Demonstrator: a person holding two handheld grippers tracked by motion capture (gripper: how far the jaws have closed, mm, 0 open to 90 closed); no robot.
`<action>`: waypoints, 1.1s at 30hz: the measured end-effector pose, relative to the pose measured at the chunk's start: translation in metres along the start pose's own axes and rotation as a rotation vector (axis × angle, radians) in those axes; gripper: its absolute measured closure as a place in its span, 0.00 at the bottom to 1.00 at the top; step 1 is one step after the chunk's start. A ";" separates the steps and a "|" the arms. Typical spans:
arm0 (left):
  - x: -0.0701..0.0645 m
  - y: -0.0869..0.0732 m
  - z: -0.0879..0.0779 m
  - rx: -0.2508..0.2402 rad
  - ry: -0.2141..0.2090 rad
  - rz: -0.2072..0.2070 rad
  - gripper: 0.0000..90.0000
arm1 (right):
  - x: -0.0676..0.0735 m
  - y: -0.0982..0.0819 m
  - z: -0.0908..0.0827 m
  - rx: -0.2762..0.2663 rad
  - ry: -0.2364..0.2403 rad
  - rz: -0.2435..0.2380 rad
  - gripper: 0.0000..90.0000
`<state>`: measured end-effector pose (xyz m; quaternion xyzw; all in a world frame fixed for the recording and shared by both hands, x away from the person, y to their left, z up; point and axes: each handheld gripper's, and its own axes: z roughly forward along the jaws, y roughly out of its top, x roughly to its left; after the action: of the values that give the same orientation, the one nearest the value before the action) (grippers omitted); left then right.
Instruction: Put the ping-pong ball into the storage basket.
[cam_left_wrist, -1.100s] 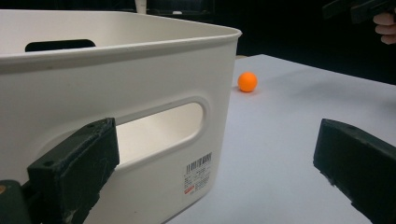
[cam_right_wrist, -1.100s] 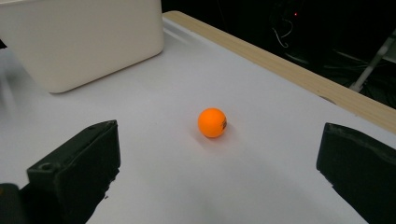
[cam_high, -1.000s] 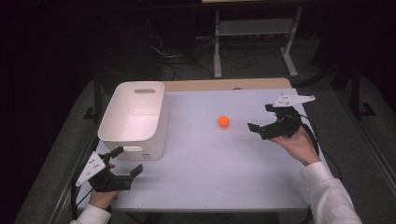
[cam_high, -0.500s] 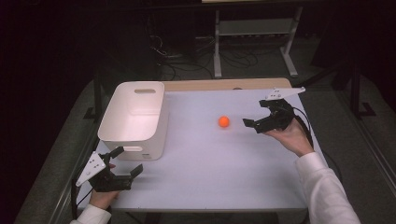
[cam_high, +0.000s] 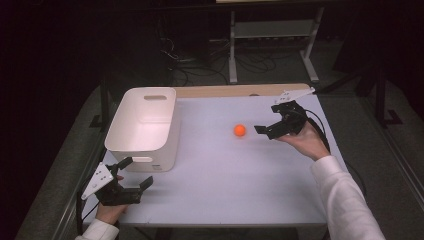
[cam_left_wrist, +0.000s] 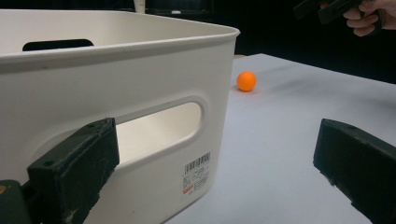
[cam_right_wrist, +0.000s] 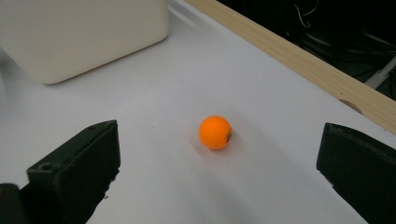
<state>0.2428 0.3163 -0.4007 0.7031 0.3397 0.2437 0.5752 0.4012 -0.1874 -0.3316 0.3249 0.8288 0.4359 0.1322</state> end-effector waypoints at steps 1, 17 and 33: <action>0.000 0.000 0.000 0.000 0.000 0.000 0.00 | 0.000 0.001 0.001 0.003 0.001 -0.004 0.00; 0.000 0.000 0.000 0.001 0.000 -0.001 0.00 | 0.004 0.010 0.028 0.079 0.044 -0.025 0.00; 0.000 0.000 0.000 -0.001 -0.001 -0.003 0.00 | -0.005 0.015 0.060 0.164 0.070 -0.012 0.00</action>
<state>0.2426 0.3161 -0.4008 0.7026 0.3403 0.2428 0.5759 0.4418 -0.1467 -0.3551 0.3143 0.8678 0.3767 0.0786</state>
